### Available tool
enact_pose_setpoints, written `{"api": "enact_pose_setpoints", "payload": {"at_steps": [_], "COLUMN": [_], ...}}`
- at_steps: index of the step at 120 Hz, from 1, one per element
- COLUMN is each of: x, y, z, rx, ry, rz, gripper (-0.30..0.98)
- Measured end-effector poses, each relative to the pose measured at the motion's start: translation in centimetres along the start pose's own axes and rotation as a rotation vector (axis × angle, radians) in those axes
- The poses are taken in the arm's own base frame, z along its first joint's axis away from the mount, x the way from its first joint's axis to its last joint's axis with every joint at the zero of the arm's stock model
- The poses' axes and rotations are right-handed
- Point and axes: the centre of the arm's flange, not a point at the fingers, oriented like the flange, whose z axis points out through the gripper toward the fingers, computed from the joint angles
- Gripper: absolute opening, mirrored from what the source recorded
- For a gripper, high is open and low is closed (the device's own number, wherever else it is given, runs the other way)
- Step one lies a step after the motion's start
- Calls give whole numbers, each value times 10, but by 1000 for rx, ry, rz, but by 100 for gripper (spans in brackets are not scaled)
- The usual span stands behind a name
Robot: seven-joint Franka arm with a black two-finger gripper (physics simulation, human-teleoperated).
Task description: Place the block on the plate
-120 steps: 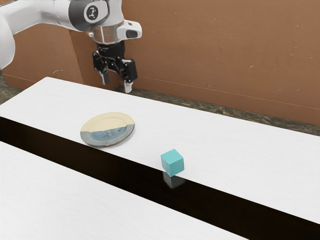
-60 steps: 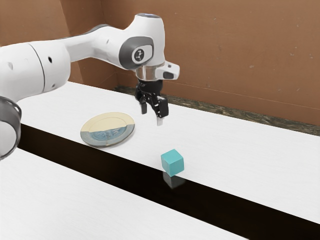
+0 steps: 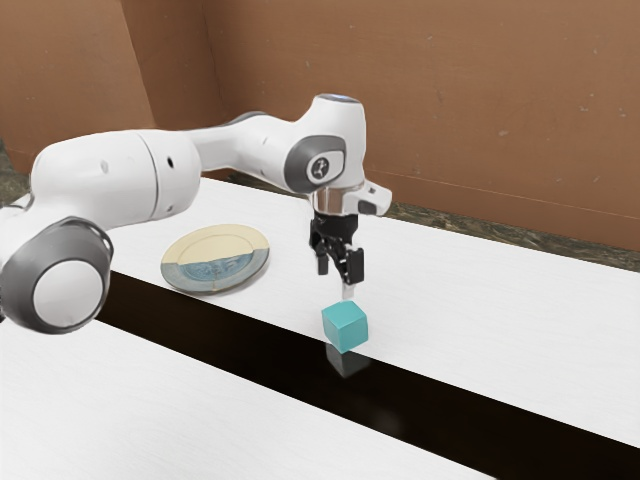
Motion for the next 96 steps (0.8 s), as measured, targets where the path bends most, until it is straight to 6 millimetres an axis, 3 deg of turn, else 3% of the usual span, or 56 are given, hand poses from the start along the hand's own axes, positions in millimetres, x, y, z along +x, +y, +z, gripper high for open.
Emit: {"api": "enact_pose_setpoints", "payload": {"at_steps": [17, 61, 96], "x": [8, 20, 21], "y": [7, -1, -5], "z": [19, 83, 88], "rx": [-7, -36, -33], "ry": [-12, -49, -44], "rz": [32, 65, 87], "gripper": [69, 69, 51]}}
